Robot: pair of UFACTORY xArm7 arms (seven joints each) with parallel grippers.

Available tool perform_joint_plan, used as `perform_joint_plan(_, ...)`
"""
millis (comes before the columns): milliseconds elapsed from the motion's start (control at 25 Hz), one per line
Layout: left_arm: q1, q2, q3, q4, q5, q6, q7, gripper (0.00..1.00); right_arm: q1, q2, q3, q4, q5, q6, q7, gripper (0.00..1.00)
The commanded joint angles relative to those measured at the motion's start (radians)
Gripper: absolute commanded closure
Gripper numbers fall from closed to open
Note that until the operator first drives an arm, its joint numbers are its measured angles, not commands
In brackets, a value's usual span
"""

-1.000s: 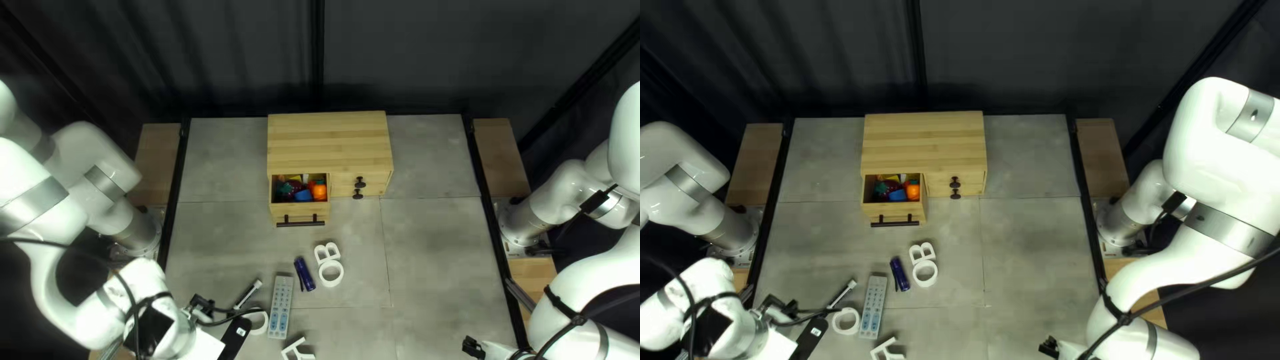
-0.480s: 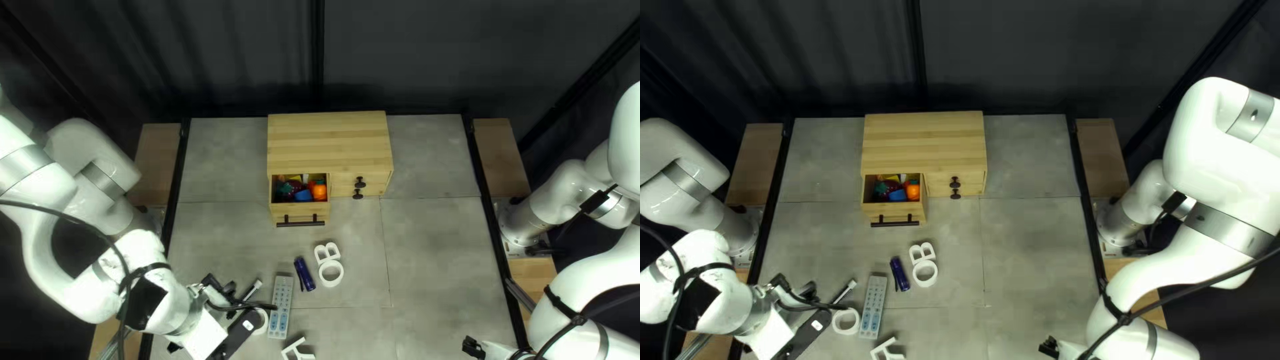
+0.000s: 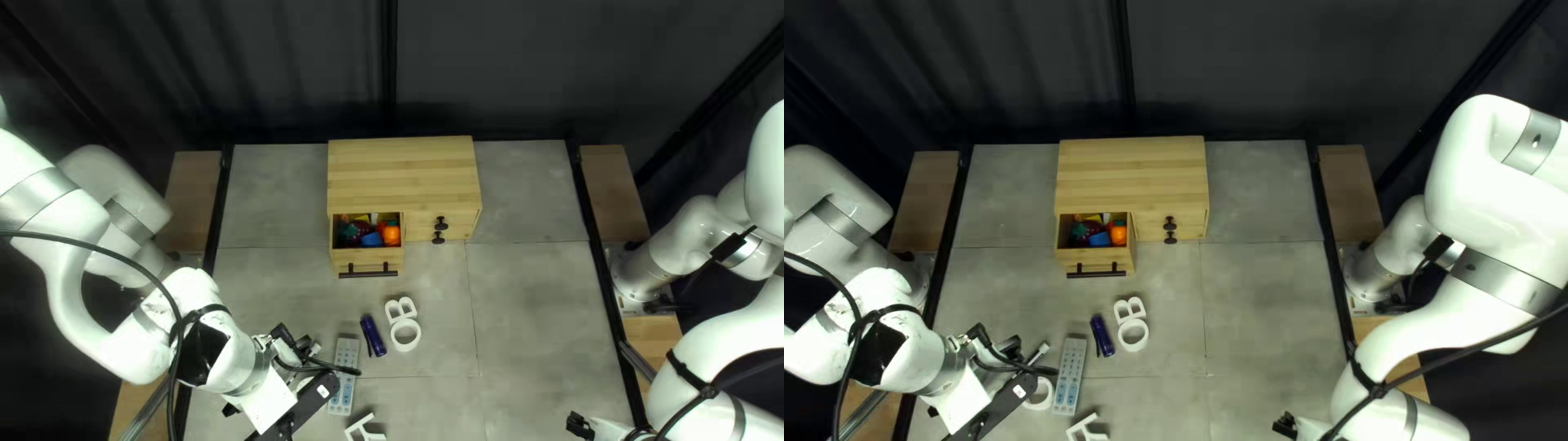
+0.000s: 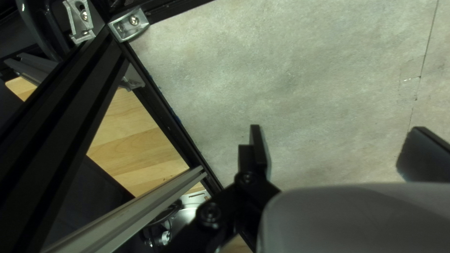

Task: Open drawers and place objects into drawer and close

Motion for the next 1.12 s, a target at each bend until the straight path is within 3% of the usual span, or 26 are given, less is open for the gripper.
perform_joint_plan(40,0.003,0.055,0.045,0.085,-0.019,0.093,0.138,0.00,0.000,0.000,0.000,0.000,0.000,0.000,0.000,0.00)
perform_joint_plan(280,0.018,0.225,0.069,0.372,0.049,0.410,0.368,0.00,0.000,0.000,0.000,0.000,0.000,0.000,0.000,0.00)
perform_joint_plan(400,0.010,0.252,0.058,0.419,0.102,0.484,0.431,0.00,0.000,0.000,0.000,0.000,0.000,0.000,0.000,0.00)
perform_joint_plan(520,-0.004,0.219,0.044,0.381,0.158,0.485,0.476,0.00,0.000,0.000,0.000,0.000,0.000,0.000,0.000,0.00)
perform_joint_plan(640,-0.010,0.121,0.037,0.278,0.189,0.432,0.481,0.00,0.000,0.000,0.000,0.000,0.000,0.000,0.000,0.00)
perform_joint_plan(1120,-0.010,0.121,0.037,0.278,0.189,0.432,0.481,0.00,0.000,0.000,0.000,0.000,0.000,0.000,0.000,0.00)
